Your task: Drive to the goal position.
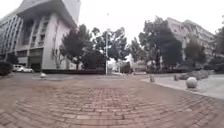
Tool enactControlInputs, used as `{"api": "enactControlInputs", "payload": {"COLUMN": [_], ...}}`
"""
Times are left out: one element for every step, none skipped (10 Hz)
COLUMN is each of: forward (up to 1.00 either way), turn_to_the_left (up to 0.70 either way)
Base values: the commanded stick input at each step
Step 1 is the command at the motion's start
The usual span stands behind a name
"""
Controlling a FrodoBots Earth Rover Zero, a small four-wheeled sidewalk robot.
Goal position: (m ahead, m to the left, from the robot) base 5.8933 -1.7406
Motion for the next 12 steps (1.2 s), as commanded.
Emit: {"api": "enactControlInputs", "payload": {"forward": [0.70, 0.70, 0.70, 0.70, 0.70, 0.70, 0.49, 0.45, 0.45, 0.45, 0.45, 0.45], "turn_to_the_left": [0.14, 0.14, 0.14, 0.14, 0.14, 0.14, 0.25, 0.06, 0.00, 0.00, 0.00, 0.00]}}
